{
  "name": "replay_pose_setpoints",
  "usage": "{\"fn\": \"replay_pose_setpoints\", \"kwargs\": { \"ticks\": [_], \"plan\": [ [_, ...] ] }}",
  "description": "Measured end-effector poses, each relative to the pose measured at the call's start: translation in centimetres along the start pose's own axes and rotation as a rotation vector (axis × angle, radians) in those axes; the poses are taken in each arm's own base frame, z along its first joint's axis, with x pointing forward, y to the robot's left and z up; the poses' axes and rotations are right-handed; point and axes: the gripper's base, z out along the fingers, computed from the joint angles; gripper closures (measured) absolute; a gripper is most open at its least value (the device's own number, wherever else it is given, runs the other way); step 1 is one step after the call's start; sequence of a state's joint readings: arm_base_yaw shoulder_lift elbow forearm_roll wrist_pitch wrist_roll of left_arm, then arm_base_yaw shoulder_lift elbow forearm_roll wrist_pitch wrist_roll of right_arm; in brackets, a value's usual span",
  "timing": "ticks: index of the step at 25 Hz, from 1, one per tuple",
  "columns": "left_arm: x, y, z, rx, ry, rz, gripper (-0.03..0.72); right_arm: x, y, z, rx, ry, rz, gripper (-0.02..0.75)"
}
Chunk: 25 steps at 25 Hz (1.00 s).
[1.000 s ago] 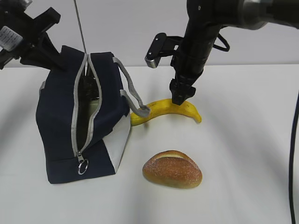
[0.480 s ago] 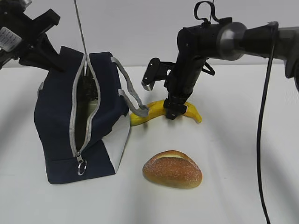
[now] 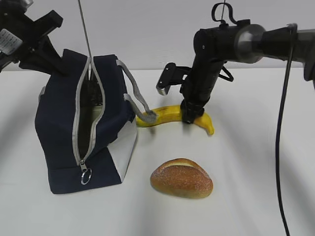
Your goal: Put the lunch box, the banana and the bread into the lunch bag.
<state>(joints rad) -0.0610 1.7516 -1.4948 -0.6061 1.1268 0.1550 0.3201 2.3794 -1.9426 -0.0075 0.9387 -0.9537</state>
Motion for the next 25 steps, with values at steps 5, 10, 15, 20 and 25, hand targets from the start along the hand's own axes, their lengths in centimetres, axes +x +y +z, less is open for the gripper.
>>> {"fn": "replay_pose_setpoints", "kwargs": {
  "ticks": [5, 10, 15, 20, 25],
  "plan": [
    [0.0, 0.0, 0.0, -0.001, 0.0, 0.001, 0.686, 3.2, -1.6, -2.0, -0.038, 0.051, 0.11, 0.45],
    [0.0, -0.1, 0.0, 0.01, -0.002, -0.005, 0.686, 6.2, -3.8, -8.6, 0.043, 0.027, 0.262, 0.45],
    [-0.1, -0.5, 0.0, 0.06, -0.008, -0.029, 0.686, 6.7, -3.8, -16.8, 0.161, -0.081, 0.436, 0.45],
    [-0.1, -0.6, 0.0, 0.065, -0.009, -0.031, 0.686, 5.6, -1.5, -22.7, 0.06, -0.277, 0.554, 0.45],
    [-0.1, -0.6, 0.0, 0.069, -0.01, -0.033, 0.686, 3.4, 0.2, -24.8, -0.184, -0.501, 0.67, 0.449]
  ]
}}
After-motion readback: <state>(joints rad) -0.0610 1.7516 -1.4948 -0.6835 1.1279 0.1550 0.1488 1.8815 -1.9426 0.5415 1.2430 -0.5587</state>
